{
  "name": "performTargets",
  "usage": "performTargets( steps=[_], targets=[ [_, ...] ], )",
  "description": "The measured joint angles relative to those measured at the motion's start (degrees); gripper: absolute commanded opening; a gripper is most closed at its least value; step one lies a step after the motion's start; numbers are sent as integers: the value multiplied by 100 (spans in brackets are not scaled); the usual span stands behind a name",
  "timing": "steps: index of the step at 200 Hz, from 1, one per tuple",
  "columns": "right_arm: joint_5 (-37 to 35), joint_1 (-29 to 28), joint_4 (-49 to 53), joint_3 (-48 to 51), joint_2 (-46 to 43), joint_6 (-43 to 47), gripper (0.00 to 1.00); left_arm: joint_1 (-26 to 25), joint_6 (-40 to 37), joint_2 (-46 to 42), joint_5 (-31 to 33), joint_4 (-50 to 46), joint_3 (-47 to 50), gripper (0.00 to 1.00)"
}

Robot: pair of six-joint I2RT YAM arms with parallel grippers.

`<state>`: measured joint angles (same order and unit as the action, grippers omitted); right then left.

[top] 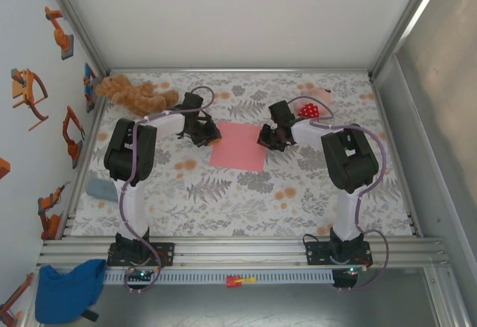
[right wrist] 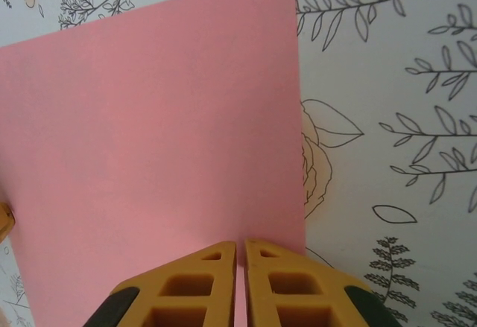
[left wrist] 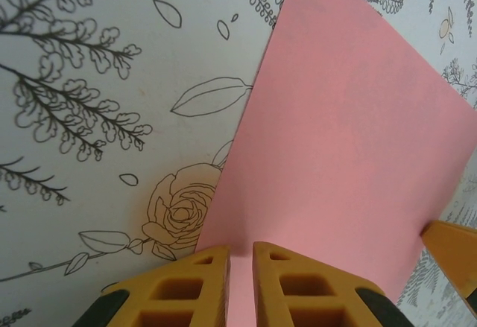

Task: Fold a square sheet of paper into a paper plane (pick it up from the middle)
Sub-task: First fold in half a square sheet of paper at the center of the table.

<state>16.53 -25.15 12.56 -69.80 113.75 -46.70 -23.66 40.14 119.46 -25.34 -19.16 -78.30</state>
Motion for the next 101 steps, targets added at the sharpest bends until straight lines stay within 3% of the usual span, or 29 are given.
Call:
performTargets(
  steps=[101],
  targets=[
    [841,31,-831,0,315,-155,11,-155,664,-205,-435,1248,772,20]
  ],
)
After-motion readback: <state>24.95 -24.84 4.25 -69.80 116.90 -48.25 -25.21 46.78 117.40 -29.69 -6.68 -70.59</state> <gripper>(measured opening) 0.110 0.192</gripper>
